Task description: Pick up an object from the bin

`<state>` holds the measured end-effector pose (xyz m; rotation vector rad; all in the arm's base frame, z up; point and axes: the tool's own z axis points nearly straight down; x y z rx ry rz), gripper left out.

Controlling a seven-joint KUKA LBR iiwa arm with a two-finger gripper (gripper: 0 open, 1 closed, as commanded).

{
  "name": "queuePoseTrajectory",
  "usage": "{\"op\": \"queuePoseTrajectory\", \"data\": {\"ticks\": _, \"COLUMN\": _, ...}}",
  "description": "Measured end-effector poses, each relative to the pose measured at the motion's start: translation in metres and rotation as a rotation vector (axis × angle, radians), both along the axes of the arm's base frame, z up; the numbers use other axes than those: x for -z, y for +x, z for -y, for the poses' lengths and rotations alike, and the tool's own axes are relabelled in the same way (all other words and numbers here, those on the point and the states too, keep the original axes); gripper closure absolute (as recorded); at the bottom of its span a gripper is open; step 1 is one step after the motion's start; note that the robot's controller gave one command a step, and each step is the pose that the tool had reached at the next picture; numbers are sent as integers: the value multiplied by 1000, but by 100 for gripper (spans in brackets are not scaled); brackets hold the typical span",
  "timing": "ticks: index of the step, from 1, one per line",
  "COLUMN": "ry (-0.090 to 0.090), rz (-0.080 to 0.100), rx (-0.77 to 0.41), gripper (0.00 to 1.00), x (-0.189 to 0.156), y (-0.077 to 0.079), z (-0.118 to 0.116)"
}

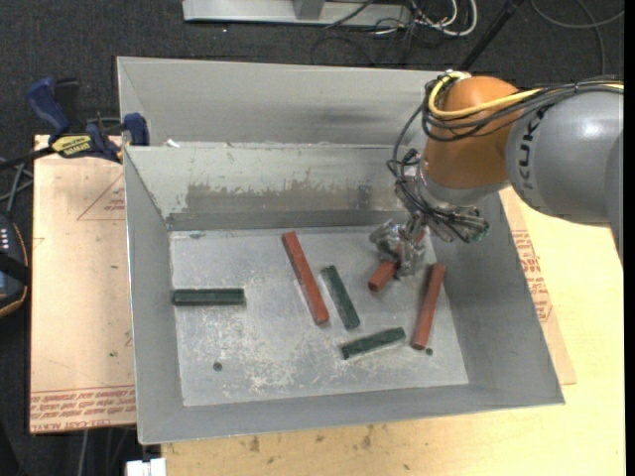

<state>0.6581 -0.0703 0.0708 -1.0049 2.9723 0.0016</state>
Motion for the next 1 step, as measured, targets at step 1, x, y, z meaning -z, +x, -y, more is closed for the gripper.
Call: {"op": "queuePoseTrajectory", "data": {"ticks": 1, "ry": 0, "rz": 3, "rx": 1, "gripper": 100, "x": -44, "y": 2, "z": -1}}
